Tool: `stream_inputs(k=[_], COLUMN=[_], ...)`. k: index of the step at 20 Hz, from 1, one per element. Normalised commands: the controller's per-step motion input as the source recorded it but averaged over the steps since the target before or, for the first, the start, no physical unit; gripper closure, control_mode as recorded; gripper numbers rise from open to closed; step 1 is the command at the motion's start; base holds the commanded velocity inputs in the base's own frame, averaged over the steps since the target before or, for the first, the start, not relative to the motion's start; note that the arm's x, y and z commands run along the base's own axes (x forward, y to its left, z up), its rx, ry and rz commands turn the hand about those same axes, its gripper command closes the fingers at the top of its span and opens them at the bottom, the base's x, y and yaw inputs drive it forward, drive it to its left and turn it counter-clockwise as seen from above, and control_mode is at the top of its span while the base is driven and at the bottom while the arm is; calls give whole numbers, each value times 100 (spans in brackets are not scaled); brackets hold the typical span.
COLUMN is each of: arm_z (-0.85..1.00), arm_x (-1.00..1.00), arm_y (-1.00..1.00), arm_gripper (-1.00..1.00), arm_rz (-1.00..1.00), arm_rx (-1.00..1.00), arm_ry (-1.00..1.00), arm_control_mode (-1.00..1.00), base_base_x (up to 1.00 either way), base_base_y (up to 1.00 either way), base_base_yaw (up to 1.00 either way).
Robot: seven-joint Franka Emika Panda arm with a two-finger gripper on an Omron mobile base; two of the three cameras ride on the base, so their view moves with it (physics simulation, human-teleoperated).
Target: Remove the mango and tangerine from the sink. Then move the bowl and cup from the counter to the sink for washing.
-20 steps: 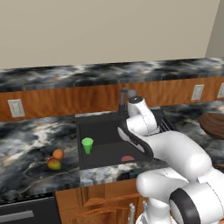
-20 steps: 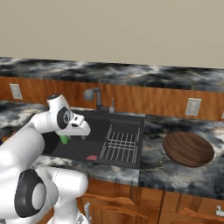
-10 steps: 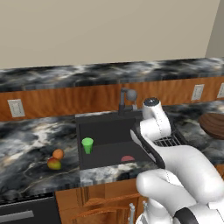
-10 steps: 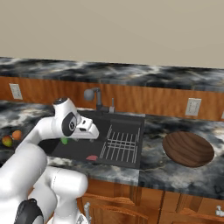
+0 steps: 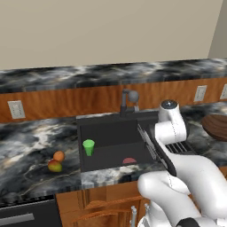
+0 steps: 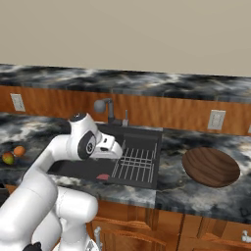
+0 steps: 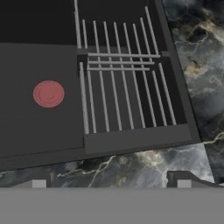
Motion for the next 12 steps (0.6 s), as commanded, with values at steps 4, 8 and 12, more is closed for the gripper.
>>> stream_inputs(k=[4,8,12], arm_z=[5,0,0], arm_x=[-4,-1,0], arm_y=[-43,-47,-43], arm_gripper=[-100,-100,-100], arm_rz=[0,1,4], arm_rx=[0,0,0], arm_ry=[0,0,1], arm_control_mode=[-100,-100,-100], base_base_x=[0,0,0], base_base_y=[0,0,0], base_base_yaw=[0,0,0])
